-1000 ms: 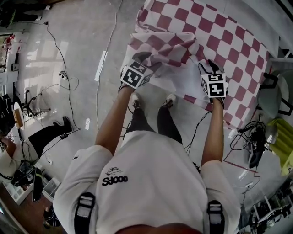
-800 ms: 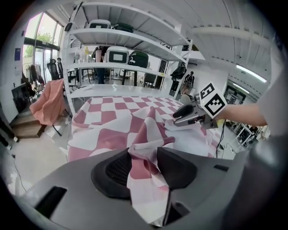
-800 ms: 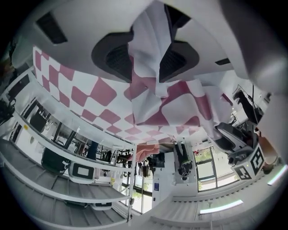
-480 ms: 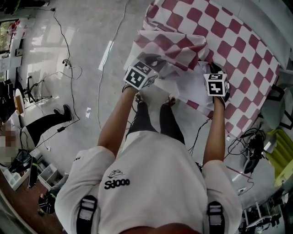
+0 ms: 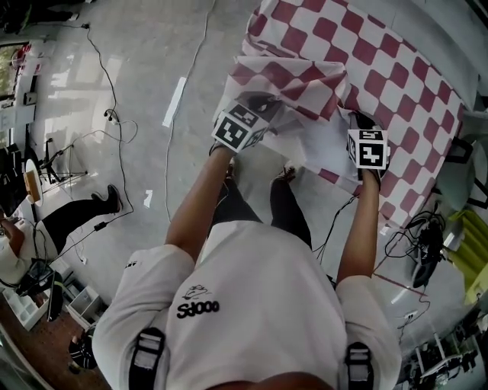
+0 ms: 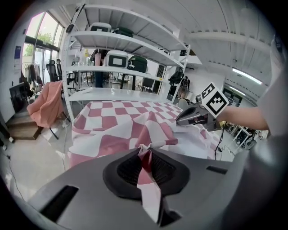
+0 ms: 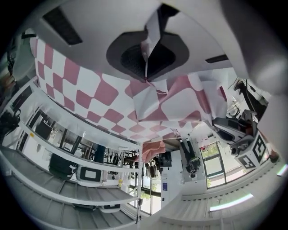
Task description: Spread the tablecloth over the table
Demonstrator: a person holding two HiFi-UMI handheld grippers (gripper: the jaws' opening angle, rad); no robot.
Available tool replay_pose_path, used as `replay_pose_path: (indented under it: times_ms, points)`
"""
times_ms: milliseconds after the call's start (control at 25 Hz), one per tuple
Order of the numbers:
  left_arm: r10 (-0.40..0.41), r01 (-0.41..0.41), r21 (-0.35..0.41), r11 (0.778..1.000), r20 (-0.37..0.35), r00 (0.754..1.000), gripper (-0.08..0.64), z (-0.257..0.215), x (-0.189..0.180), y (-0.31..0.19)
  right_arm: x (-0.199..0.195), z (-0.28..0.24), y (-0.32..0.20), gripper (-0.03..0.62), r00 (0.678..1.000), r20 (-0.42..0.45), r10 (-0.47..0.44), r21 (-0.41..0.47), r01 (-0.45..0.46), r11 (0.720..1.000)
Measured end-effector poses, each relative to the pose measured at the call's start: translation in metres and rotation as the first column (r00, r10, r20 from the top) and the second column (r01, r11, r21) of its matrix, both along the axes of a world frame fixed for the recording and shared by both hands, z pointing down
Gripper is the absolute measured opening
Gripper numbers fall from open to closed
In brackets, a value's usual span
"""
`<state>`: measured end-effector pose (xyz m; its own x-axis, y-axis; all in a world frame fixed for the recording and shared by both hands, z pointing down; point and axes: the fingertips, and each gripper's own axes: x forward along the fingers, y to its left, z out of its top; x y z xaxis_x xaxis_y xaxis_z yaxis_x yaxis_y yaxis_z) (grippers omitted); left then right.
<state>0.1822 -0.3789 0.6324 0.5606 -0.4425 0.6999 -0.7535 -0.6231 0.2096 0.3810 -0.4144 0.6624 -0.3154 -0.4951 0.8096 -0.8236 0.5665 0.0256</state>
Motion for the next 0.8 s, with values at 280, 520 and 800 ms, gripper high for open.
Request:
replay_pose_path:
  times_ms: [280, 520, 800]
  points:
    - [0.033, -0.031, 0.073, 0.997, -0.033, 0.999, 0.048, -0.023, -0.018, 0.005, -0.023, -0.041, 0.025, 0.023, 0.995, 0.053, 0.081, 0.037, -0.083, 0.996]
    - [0.056, -0.05, 0.115, 0.992, -0.049, 0.997, 0.046, -0.047, -0.048, 0.013, -0.053, -0.074, 0.048, 0.023, 0.99, 0.072, 0.119, 0.08, -0.125, 0.989]
    - [0.062, -0.052, 0.143, 0.988, -0.068, 0.996, 0.046, -0.069, -0.087, 0.028, -0.105, -0.099, 0.081, 0.023, 0.983, 0.125, 0.131, 0.09, -0.143, 0.986]
